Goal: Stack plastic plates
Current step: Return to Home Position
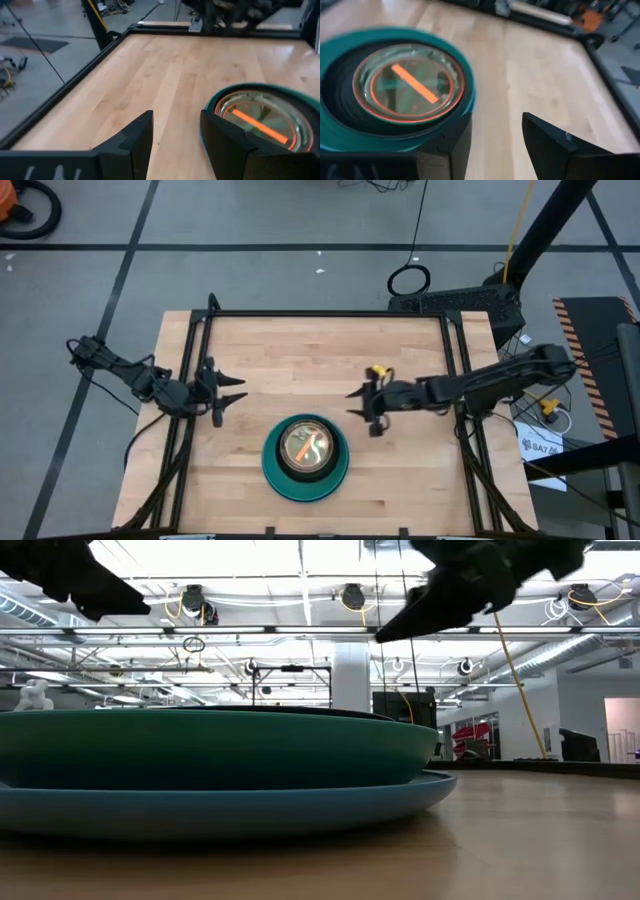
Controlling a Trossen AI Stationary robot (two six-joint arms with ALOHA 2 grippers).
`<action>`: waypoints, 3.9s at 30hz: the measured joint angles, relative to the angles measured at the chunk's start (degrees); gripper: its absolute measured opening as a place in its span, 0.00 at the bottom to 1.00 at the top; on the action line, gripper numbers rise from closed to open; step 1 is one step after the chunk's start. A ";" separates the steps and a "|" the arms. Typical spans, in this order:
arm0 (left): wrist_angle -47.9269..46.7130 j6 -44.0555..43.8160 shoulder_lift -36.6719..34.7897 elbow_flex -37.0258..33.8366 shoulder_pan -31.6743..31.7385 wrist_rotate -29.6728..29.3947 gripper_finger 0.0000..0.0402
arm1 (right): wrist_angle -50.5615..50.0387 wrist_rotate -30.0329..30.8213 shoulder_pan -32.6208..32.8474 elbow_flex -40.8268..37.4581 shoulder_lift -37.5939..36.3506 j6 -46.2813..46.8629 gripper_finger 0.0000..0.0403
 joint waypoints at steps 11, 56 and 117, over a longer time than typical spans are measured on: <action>-0.74 7.03 -1.52 -0.12 -0.07 -0.10 0.42 | 8.11 -3.04 -4.19 -17.08 -21.95 -0.67 0.41; 38.57 12.45 -10.53 -25.46 38.74 41.29 0.42 | -4.53 -10.37 -14.88 -41.88 -73.51 -0.19 0.41; 35.67 9.38 -10.51 -25.46 38.75 36.20 0.42 | -4.35 -10.32 -14.86 -42.12 -72.98 6.29 0.41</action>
